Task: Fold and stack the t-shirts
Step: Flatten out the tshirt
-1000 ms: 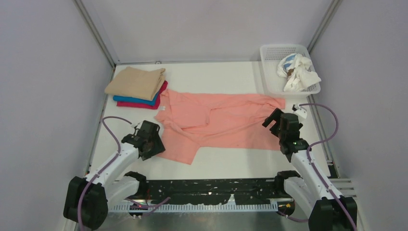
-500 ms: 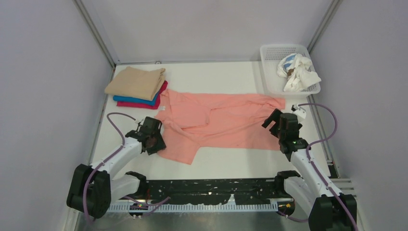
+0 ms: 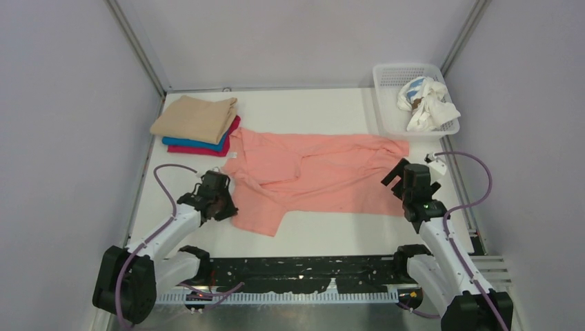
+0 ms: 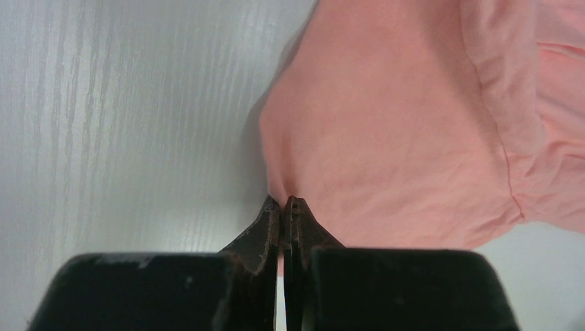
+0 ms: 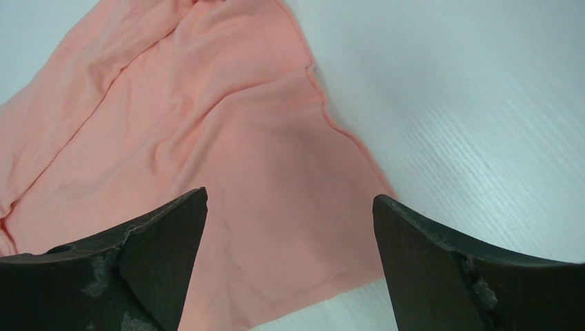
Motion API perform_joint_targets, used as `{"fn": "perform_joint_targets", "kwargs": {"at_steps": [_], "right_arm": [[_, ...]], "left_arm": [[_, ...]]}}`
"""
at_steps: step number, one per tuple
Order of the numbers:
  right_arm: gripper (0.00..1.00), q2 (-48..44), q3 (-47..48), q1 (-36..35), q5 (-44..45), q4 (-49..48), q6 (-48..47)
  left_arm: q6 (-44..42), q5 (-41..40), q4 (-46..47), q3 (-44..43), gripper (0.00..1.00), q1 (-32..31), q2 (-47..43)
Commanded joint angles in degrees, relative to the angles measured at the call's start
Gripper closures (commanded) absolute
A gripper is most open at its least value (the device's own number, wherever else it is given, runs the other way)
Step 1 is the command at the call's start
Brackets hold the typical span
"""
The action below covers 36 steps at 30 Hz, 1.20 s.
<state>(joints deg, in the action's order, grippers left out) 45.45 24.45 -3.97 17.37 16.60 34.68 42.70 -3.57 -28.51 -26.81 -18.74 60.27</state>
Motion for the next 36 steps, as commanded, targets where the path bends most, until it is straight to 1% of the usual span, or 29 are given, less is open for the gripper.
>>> {"fn": "perform_joint_targets", "kwargs": {"at_steps": [1,3,6,9,12,13,17,19,20,21,22,24,30,32,36], "right_arm": [[0.05,-3.5,4.7,2.1,7.7,11.4,2.9],[0.05,-4.3,5.0,3.8,6.7,15.7,2.4],[0.05,-4.2,3.9,6.0,3.1,17.2,2.9],[0.05,-1.2,3.0,6.9,0.6,18.2,4.1],[0.02,3.1,3.3,7.5,1.0,18.4,4.2],[0.03,3.8,3.2,7.7,1.0,17.8,3.9],[0.10,7.1,1.8,8.3,1.0,16.3,3.6],[0.16,8.1,1.2,8.9,0.7,16.0,3.9],[0.21,8.5,1.1,9.3,0.0,15.5,4.0],[0.23,8.7,0.8,9.5,-0.6,15.4,4.3],[0.33,8.9,0.6,9.7,-0.8,14.9,4.5],[0.42,9.0,-0.2,9.9,-1.4,14.3,5.0],[0.44,9.3,-1.3,10.1,-2.2,12.7,5.6],[0.46,10.1,-1.8,10.2,-2.5,11.8,5.7],[0.54,12.6,-2.6,10.2,-4.2,9.8,5.8]], "left_arm": [[-2.2,2.2,6.6,1.6,1.00,0.1,-2.7],[-2.4,3.2,8.9,2.8,1.00,0.1,-3.6],[-3.1,2.9,9.4,3.1,1.00,0.1,-4.7],[-3.6,1.5,7.9,2.8,1.00,0.1,-5.3],[-3.2,1.1,8.5,4.0,1.00,0.1,-6.3],[-2.9,0.9,8.6,4.4,1.00,0.1,-6.6],[-3.1,0.6,7.7,4.4,1.00,0.1,-7.9],[-3.0,-0.5,6.9,4.5,1.00,0.1,-8.8],[-3.0,-0.8,6.7,4.6,1.00,0.1,-9.4],[-3.0,-0.7,6.7,4.7,1.00,0.1,-9.9],[-3.0,-0.6,6.7,4.9,1.00,0.1,-10.7],[-3.1,-0.6,6.8,5.2,1.00,0.1,-11.5],[-2.9,-1.2,6.4,5.5,1.00,0.1,-13.0],[-3.0,-1.5,6.1,5.4,1.00,0.1,-13.0],[-3.0,-1.5,6.0,5.3,1.00,0.1,-12.9]]}}
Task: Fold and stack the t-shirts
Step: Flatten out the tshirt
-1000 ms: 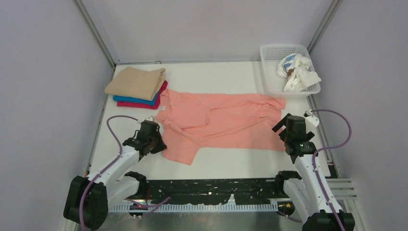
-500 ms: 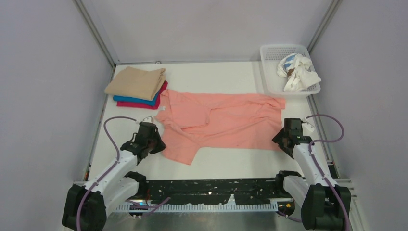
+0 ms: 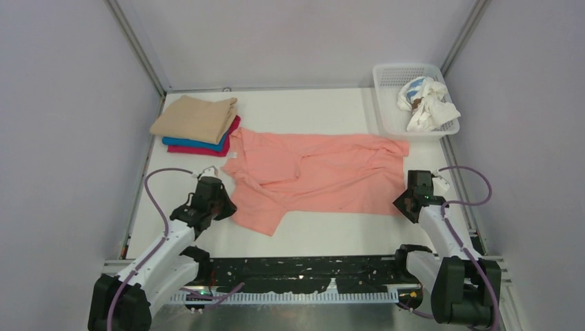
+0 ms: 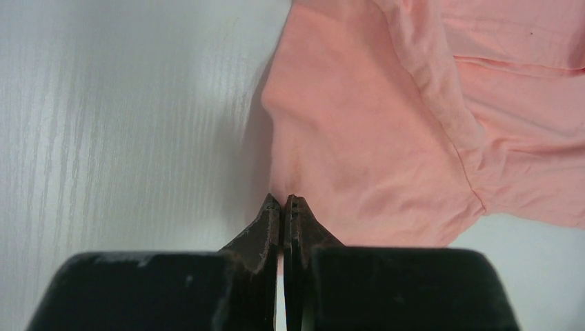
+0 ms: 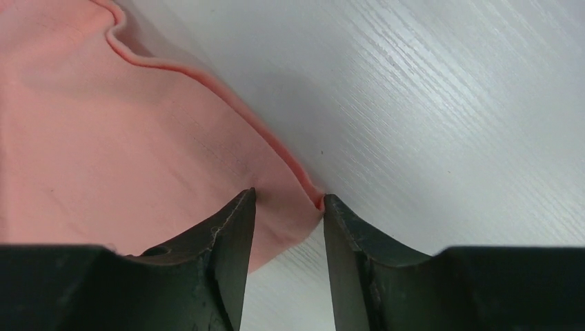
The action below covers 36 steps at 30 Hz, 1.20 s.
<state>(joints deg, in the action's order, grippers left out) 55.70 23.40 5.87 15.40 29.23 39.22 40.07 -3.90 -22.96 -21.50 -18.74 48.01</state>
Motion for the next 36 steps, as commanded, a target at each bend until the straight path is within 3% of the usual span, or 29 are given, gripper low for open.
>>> {"fn": "perform_joint_targets", "kwargs": {"at_steps": [1,8,18,23,32,36], "right_arm": [[0.58,3.1,-1.6,0.4,-2.3,-3.3,1.3],[0.93,1.5,-1.0,0.4,-4.4,-3.6,-0.2],[0.94,-12.8,6.0,0.4,-7.0,1.6,-6.0],[0.94,-17.0,16.2,0.4,-6.9,1.9,-9.2],[0.95,-18.5,35.4,0.4,-4.9,-5.3,-8.5],[0.95,-18.1,44.7,0.4,-6.8,-6.7,-10.3]], "left_arm": [[-0.3,-1.3,0.4,-0.1,1.00,0.1,-0.6],[-0.6,-1.0,0.2,-0.1,1.00,0.1,-0.9],[0.1,2.4,1.4,-2.1,1.00,0.1,-10.1],[1.1,1.2,5.4,-5.9,1.00,0.1,-18.9],[-5.9,-8.2,5.5,-28.4,1.00,0.1,-24.1],[-11.6,-6.8,5.6,-40.1,1.00,0.1,-22.3]]}}
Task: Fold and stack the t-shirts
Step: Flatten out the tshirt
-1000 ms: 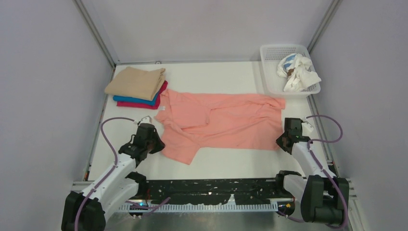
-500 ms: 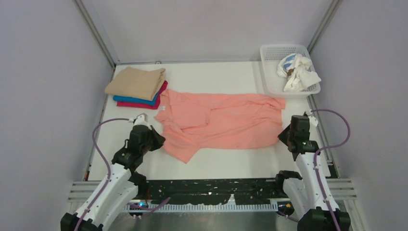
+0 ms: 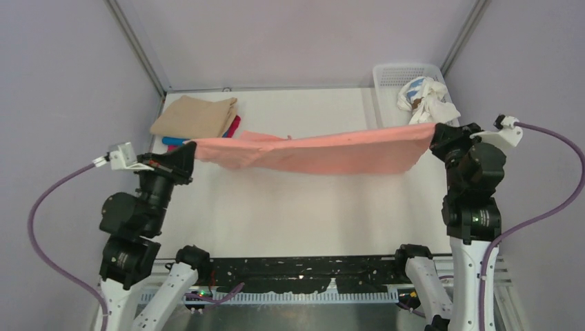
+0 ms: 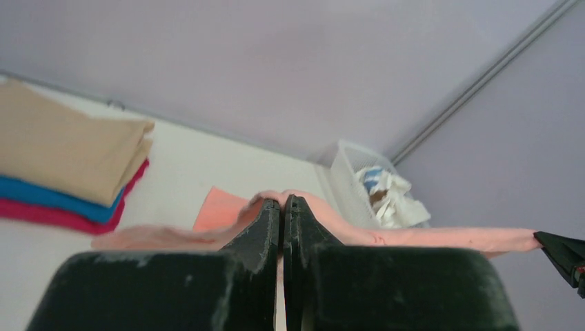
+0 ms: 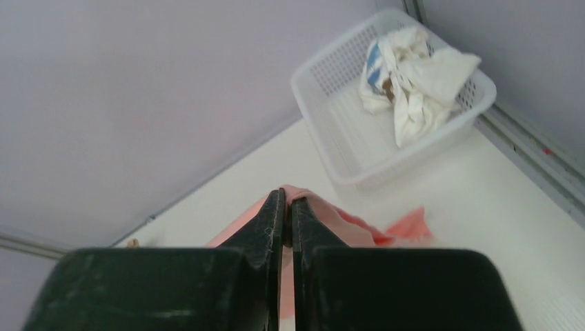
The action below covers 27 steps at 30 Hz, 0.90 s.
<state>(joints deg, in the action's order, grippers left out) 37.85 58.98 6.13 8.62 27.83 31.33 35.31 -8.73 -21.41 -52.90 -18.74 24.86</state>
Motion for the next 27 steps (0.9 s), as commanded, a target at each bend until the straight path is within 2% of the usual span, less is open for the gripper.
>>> {"fn": "perform_joint_targets", "kwargs": {"at_steps": [1,12,22,27], "right_arm": [[0.94,-0.3,10.7,0.1,0.0,-5.4,-2.9],[0.95,-3.2,26.3,0.1,0.8,-5.2,-6.0],[0.95,-2.9,42.9,0.1,1.8,1.8,-11.9],[0.95,-2.3,43.6,0.1,1.8,2.5,-12.2]], "left_arm": [[-8.0,-1.8,4.1,-11.2,1.00,0.1,1.2],[-16.6,2.1,1.9,-33.4,1.00,0.1,4.6],[-21.5,5.1,-5.3,-54.8,1.00,0.1,9.3],[-21.9,5.3,-5.4,-57.2,1.00,0.1,12.3]]}}
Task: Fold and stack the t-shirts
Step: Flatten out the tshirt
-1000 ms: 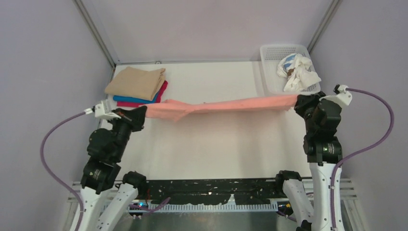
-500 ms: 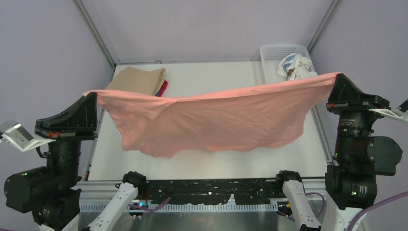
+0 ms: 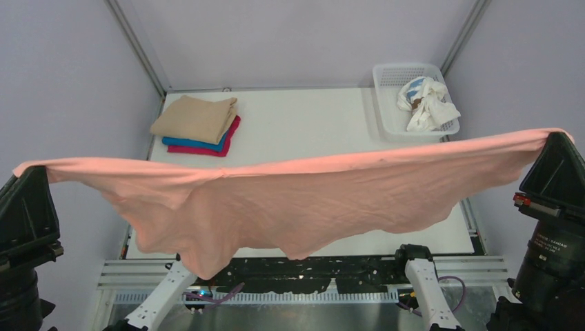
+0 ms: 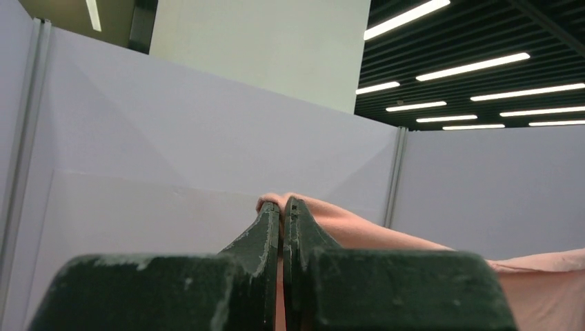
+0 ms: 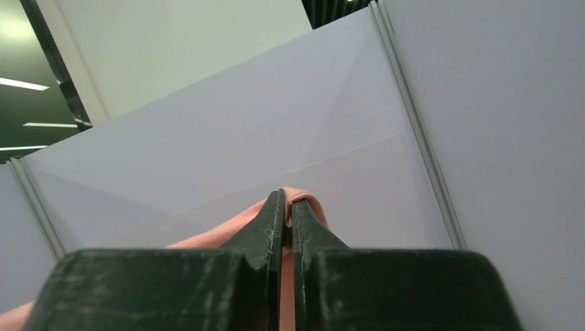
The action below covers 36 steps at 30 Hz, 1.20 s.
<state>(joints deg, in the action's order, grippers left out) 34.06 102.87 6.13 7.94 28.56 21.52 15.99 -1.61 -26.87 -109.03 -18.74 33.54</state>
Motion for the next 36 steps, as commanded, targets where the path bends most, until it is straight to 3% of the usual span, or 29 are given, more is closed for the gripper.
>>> {"fn": "perform_joint_targets", "kwargs": {"at_steps": [1,8,11,16,22,26,30,36], "right_arm": [[0.95,1.9,-0.5,0.1,2.2,1.8,-2.3],[0.95,5.7,-9.4,0.1,3.3,0.6,-1.8],[0.95,6.5,-19.6,0.1,3.8,-3.7,-0.7],[0.94,10.5,-33.7,0.1,6.7,-9.5,1.6],[0.94,23.0,-54.8,0.2,5.5,-24.3,6.2],[0.95,39.8,-53.1,0.1,4.2,-28.1,5.1],[0.94,53.2,-47.8,0.2,3.9,-26.8,4.7],[0.94,57.1,-45.6,0.2,5.5,-27.3,5.2]], "left_arm": [[-2.7,-2.7,0.5,-0.6,1.00,0.1,4.6],[-7.1,-10.2,3.1,3.1,1.00,0.1,15.3],[-9.4,-12.5,6.0,8.1,1.00,0.1,21.5],[-15.1,-8.9,11.3,17.6,1.00,0.2,31.0],[-15.1,-6.9,19.8,26.6,1.00,0.6,48.4],[-12.3,-7.2,15.5,18.4,1.00,0.6,66.5],[-8.7,-3.8,10.4,8.5,1.00,0.8,78.6],[-7.5,-4.1,9.0,4.5,1.00,0.9,84.7]]}}
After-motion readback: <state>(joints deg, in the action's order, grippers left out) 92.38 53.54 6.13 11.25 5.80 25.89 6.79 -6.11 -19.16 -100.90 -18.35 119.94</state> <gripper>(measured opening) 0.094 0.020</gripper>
